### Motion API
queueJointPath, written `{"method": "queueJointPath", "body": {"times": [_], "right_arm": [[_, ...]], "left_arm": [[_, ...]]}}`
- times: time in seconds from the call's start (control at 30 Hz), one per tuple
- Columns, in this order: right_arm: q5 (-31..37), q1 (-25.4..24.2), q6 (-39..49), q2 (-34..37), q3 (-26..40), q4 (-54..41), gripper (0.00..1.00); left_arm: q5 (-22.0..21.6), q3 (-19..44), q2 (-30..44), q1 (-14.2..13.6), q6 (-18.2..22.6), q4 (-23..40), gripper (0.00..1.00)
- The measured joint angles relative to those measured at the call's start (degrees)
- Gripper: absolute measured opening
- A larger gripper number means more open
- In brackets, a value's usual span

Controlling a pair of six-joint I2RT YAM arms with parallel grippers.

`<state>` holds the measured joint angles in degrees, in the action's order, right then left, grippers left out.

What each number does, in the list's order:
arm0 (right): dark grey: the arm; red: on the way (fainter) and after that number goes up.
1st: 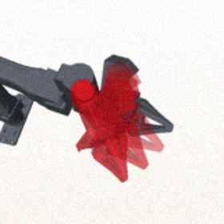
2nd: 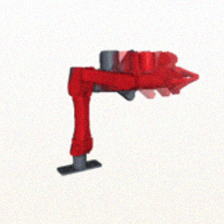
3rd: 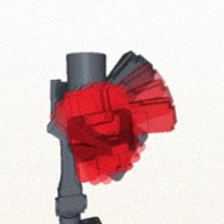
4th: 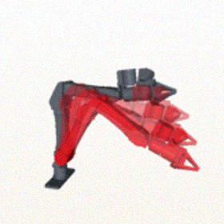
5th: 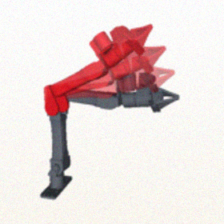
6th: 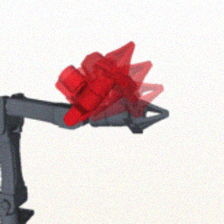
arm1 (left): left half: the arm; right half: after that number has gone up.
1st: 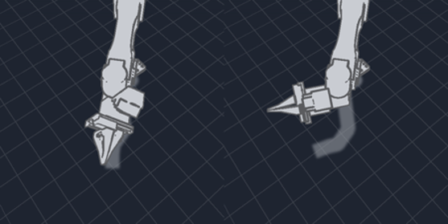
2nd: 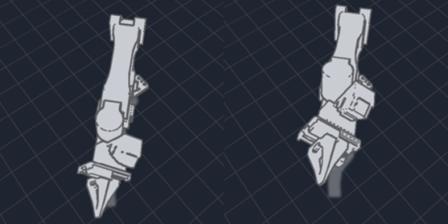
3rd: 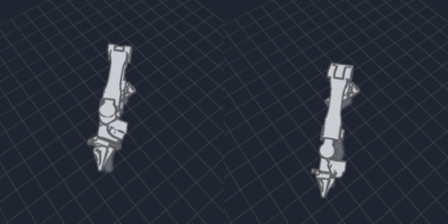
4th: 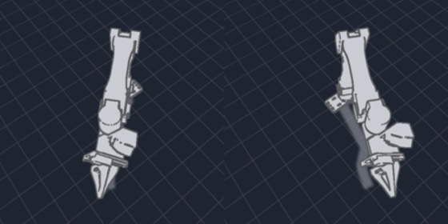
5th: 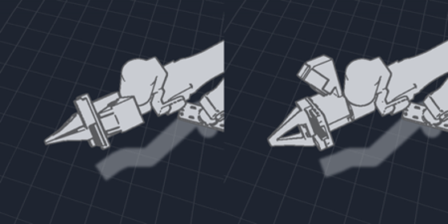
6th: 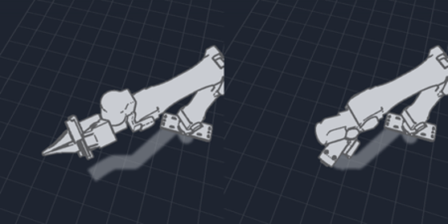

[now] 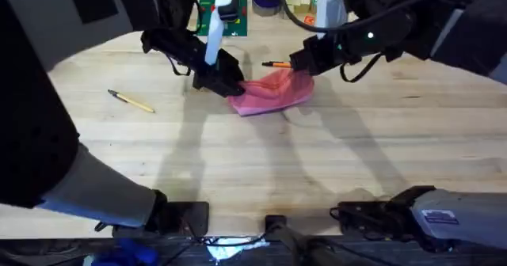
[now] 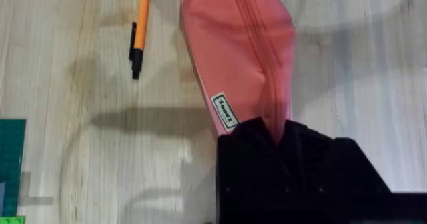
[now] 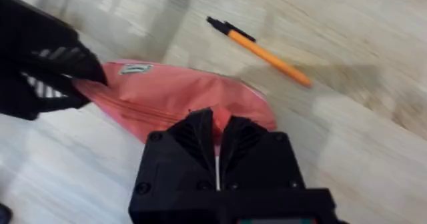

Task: Unzip the bag, pick up the pens from the table one at a time and place them inside, then zip the bag closed.

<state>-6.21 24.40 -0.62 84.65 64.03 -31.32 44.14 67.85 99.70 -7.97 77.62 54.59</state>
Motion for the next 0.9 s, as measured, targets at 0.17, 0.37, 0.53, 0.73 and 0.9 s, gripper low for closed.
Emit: {"method": "queueJointPath", "body": {"times": [0.17,0.37,0.53,0.73,0.9], "right_arm": [[-3.1,1.0,-1.2,0.0,0.0,4.5,0.032],[-3.2,6.3,-3.1,0.0,0.0,10.6,0.032],[-2.7,10.2,-4.1,0.0,0.0,13.3,0.032],[-1.1,12.6,-5.1,0.0,0.1,13.9,0.032],[-0.6,13.4,-5.6,0.0,0.2,14.0,0.032]], "left_arm": [[-0.8,0.0,0.0,0.1,0.0,0.4,0.042],[-2.4,-0.2,0.0,0.3,0.0,1.0,0.042],[-3.5,-0.3,0.0,0.5,0.0,1.7,0.042],[-3.7,-0.4,0.0,0.5,0.0,2.0,0.041],[-3.9,-0.4,0.0,0.5,0.0,2.2,0.041]]}}
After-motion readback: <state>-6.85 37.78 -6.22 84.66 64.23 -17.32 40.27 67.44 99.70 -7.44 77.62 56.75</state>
